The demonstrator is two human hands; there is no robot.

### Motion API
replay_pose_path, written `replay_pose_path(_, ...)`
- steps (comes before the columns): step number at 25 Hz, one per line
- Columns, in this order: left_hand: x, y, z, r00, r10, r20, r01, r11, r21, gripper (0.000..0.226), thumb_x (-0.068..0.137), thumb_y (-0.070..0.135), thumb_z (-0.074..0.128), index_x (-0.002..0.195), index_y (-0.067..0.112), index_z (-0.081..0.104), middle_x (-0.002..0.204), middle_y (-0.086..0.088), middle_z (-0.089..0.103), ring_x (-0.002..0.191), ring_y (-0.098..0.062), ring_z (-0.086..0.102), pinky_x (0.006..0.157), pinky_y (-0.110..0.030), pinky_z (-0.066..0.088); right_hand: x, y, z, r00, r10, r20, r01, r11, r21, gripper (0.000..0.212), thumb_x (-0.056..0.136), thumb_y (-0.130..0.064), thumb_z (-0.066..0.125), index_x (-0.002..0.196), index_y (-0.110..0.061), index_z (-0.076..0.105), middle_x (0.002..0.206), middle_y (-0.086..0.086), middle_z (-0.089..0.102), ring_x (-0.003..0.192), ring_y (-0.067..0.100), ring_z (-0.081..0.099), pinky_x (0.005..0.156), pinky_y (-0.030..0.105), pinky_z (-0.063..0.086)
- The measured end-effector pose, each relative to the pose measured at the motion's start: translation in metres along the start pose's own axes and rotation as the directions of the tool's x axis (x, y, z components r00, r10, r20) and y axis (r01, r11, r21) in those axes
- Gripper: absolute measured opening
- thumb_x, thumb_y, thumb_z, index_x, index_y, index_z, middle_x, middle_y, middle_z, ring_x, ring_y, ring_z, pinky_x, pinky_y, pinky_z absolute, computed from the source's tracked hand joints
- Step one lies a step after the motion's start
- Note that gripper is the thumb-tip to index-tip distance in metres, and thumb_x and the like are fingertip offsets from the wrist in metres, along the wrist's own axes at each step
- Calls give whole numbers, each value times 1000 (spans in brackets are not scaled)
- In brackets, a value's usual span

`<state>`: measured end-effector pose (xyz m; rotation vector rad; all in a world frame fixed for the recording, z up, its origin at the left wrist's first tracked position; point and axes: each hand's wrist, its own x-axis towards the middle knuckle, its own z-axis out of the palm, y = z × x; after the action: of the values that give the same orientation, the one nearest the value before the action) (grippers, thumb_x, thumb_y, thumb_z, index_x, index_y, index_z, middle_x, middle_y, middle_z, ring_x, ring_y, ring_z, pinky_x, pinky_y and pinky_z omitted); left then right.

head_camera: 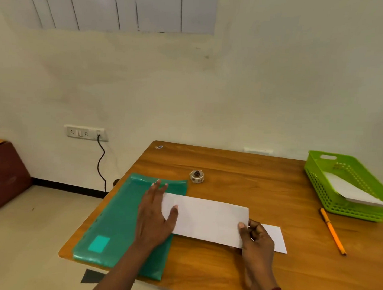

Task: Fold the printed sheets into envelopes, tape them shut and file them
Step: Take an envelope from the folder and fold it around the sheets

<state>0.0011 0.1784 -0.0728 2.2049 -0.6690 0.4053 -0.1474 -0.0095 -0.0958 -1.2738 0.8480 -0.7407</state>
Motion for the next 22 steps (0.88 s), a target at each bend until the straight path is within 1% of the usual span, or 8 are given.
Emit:
replay_pose_path(3,-21,38,31,956,250,151,-269,955,124,73,85,62,52,148,31,29,162,0,19,149,-19,12,121,-53,11,-3,5,-22,1000,17,-10,-16,998,58,5,91,-25,65,95,-28,65,99,-6,71,91,13,67,65,25,56)
replay_pose_path(7,-50,75,70,805,432,408,-525,838,149,89,80,80,38,153,39,8,165,5,-4,151,-18,-1,119,-57,-7,-4,4,-39,1000,10,5,-10,994,110,7,91,-20,66,97,-22,69,92,-5,76,82,12,72,64,29,60)
replay_pose_path(9,-53,85,83,740,465,487,-597,786,157,95,78,83,36,153,41,-4,162,6,-17,150,-19,-9,115,-58,-14,-4,3,-47,1000,2,20,-4,993,117,9,91,-21,66,99,-22,70,93,-5,76,84,13,72,66,32,61)
replay_pose_path(12,-45,88,92,758,402,514,-576,781,239,97,81,75,41,151,39,-15,161,3,-22,148,-19,-18,113,-60,-20,-2,2,-55,998,-8,54,2,995,103,12,90,-23,67,102,-22,69,98,-3,75,91,15,71,69,31,60)
replay_pose_path(14,-40,87,95,780,357,514,-553,778,299,97,84,60,52,152,35,-12,164,-4,-12,150,-23,-14,112,-62,-20,-1,3,-55,998,-12,68,6,997,77,13,89,-24,68,102,-25,68,99,-4,73,92,14,70,67,27,59)
replay_pose_path(16,-42,85,95,797,368,480,-545,779,309,93,79,46,64,155,26,14,163,-11,15,151,-28,8,114,-66,-6,-3,4,-54,997,-17,71,12,997,70,14,88,-25,69,101,-30,66,98,-7,72,90,12,69,65,24,58)
replay_pose_path(19,-49,82,94,787,478,390,-595,755,275,77,63,30,81,134,18,56,139,-13,56,130,-31,52,108,-65,27,-8,6,-54,999,-22,42,18,995,96,25,84,-25,73,104,-37,62,99,-6,70,89,9,69,63,24,58)
replay_pose_path(22,-52,78,94,807,535,249,-589,761,272,59,60,17,84,117,16,68,117,-10,68,112,-28,64,105,-62,35,-13,4,-59,993,-112,25,109,991,79,51,76,-26,79,117,-43,53,103,3,65,95,16,67,66,25,58)
